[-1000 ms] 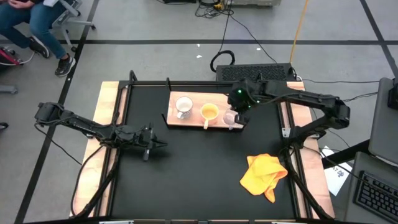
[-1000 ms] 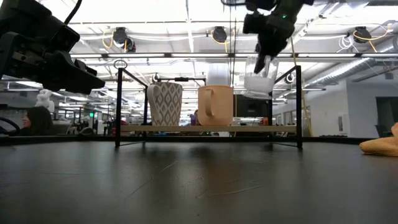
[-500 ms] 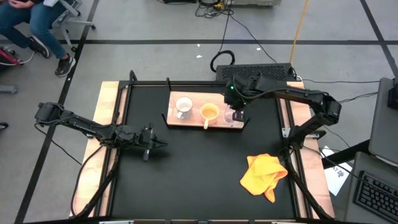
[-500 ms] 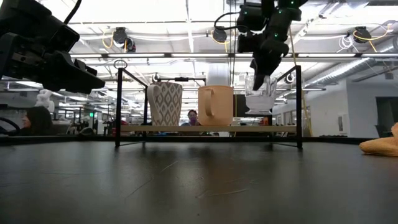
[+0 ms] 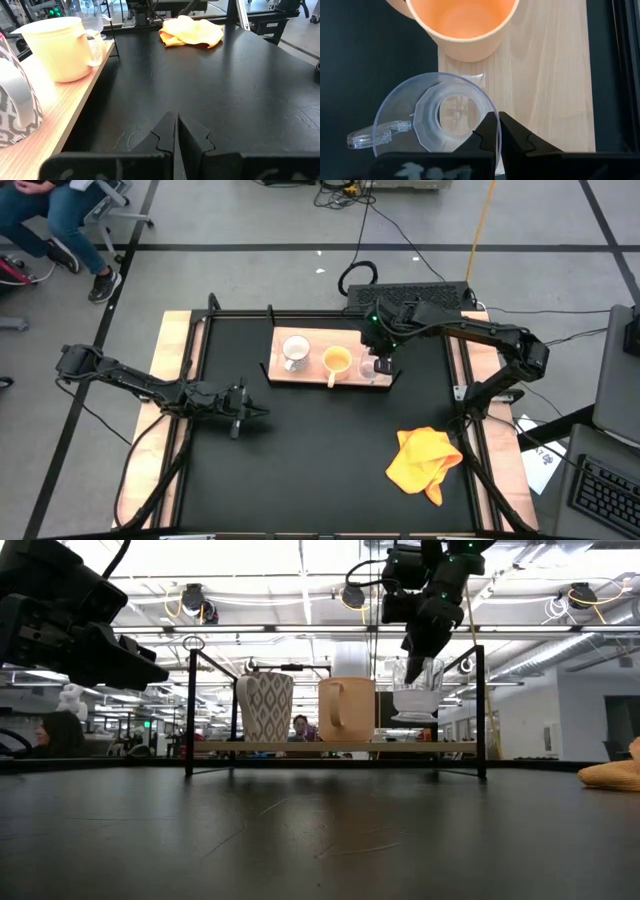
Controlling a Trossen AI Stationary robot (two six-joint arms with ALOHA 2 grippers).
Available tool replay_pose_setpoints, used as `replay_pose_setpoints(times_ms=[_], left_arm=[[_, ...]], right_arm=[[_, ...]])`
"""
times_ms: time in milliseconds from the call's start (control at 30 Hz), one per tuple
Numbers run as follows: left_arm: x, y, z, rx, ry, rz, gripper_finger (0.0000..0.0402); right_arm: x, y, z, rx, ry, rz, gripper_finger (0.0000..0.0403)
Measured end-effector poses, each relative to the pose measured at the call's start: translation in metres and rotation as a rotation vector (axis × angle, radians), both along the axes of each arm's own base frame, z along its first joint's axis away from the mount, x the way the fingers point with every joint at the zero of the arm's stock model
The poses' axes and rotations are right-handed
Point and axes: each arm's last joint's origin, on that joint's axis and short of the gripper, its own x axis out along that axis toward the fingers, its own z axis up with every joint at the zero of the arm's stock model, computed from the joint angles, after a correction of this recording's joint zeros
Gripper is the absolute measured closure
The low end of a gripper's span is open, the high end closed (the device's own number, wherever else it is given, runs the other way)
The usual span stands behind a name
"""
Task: Stack small to large cups/mugs on shelf
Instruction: Put the transparent mug on the shelf
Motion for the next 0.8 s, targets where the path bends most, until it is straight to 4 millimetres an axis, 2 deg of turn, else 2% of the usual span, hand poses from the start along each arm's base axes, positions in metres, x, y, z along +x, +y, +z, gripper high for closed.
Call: replay_pose_setpoints(times_ms=[233,800], left_arm=[[0.000,0.000,-0.001,0.001,0.005,0.000,0.0378],[-0.001,0.000,-0.003,0.005,0.030,0.000,0.0378]], right_arm=[[0.003,-0.001,0.001,-0.002,-0.030,-0.038,0.0403],[0.012,0.006,-0.012,0.016,0.003,-0.015,0.0403]])
